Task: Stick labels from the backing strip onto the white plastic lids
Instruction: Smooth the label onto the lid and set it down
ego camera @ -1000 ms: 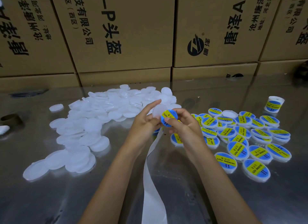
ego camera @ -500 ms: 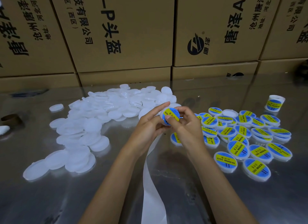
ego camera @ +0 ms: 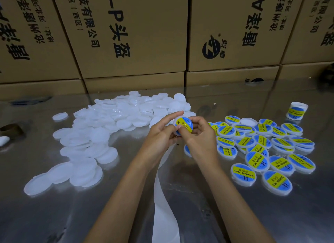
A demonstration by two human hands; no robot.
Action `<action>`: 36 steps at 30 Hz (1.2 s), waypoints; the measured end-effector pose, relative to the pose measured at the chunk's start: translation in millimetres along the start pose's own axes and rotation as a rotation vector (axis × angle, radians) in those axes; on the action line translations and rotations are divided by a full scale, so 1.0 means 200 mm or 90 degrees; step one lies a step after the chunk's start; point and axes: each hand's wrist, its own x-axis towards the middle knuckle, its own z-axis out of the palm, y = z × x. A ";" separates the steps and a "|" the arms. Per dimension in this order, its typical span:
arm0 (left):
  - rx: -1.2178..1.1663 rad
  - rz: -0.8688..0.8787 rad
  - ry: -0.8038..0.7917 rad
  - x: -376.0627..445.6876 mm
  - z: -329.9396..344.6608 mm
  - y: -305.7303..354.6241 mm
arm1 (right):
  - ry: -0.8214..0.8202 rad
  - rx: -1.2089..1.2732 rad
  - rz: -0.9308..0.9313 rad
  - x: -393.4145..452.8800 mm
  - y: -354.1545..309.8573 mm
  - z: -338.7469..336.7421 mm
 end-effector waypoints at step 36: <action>0.067 0.031 0.124 -0.04 -0.02 0.05 | 0.031 -0.219 -0.071 -0.01 0.03 -0.04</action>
